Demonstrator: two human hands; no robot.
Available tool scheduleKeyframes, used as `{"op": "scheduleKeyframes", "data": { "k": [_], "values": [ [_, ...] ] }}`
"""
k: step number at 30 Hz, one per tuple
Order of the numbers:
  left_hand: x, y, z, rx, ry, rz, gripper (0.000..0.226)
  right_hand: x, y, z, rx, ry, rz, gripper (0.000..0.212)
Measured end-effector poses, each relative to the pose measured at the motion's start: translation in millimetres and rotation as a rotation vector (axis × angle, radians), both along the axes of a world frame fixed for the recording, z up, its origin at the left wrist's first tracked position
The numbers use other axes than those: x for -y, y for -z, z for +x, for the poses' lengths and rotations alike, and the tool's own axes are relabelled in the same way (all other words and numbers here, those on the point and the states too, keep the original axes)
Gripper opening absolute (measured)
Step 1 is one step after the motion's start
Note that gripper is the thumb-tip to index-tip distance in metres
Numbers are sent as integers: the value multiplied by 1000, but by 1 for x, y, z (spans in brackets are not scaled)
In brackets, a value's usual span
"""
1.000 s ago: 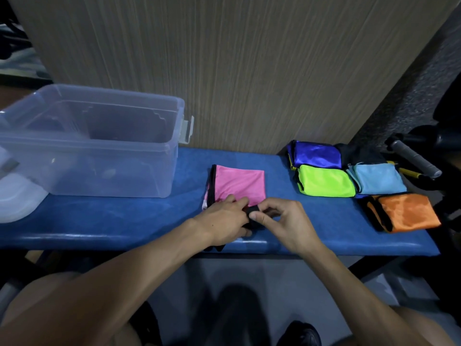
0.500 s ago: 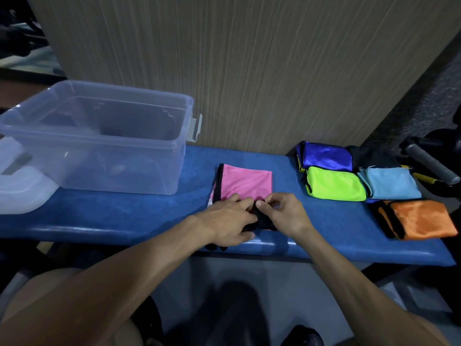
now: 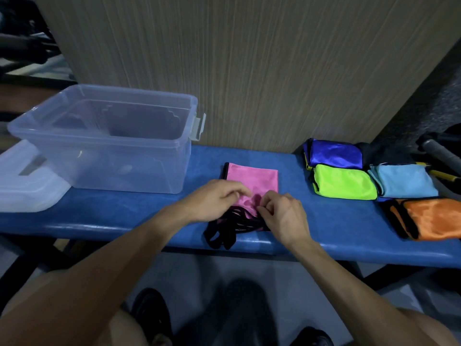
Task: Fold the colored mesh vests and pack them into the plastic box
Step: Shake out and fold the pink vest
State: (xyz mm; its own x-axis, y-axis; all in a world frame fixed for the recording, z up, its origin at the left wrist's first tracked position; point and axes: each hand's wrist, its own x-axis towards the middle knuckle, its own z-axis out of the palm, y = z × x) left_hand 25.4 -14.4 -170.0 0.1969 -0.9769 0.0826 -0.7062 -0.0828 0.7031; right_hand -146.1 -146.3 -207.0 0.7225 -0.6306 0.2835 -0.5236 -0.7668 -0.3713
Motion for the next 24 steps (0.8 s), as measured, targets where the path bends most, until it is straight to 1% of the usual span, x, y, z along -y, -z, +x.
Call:
{"op": "scheduleKeyframes", "data": {
  "k": [2, 3, 4, 5, 7, 8, 9, 10, 13, 17, 21, 24],
  "values": [
    [-10, -11, 7, -27, -67, -134, 26, 2, 4, -2, -3, 3, -29, 13],
    [-19, -19, 10, 5, -78, -169, 20, 3, 6, -2, -17, 1, -61, 13],
    [-30, -25, 13, 72, -76, -148, 11, 3, 7, -3, -27, -4, -98, 14],
    [-41, -32, 15, 150, -41, -62, 6, 2, 7, -3, -25, -17, -139, 16],
    [-63, -34, 11, 289, -12, 275, 40, -1, 6, -5, -16, -53, -234, 22],
    [-71, -28, 6, 355, -32, 439, 54, -3, 3, -6, -14, -71, -286, 27],
    [-78, -20, -2, 413, -64, 525, 61, -6, 0, -8, -21, -95, -327, 31],
    [-82, -11, -10, 451, -116, 534, 64, -9, -2, -10, -41, -123, -353, 34],
    [-82, 1, -25, 474, -307, 372, 54, -15, -6, -15, -152, -193, -375, 44],
    [-86, 18, -41, 492, -382, 303, 52, -15, -4, -19, -215, -262, -386, 67],
    [-83, 31, -50, 478, -442, 207, 32, -15, 1, -19, -191, -270, -424, 69],
    [-81, 33, -53, 397, -434, 66, 22, -18, 6, -18, -155, -245, -441, 67]
  ]
}}
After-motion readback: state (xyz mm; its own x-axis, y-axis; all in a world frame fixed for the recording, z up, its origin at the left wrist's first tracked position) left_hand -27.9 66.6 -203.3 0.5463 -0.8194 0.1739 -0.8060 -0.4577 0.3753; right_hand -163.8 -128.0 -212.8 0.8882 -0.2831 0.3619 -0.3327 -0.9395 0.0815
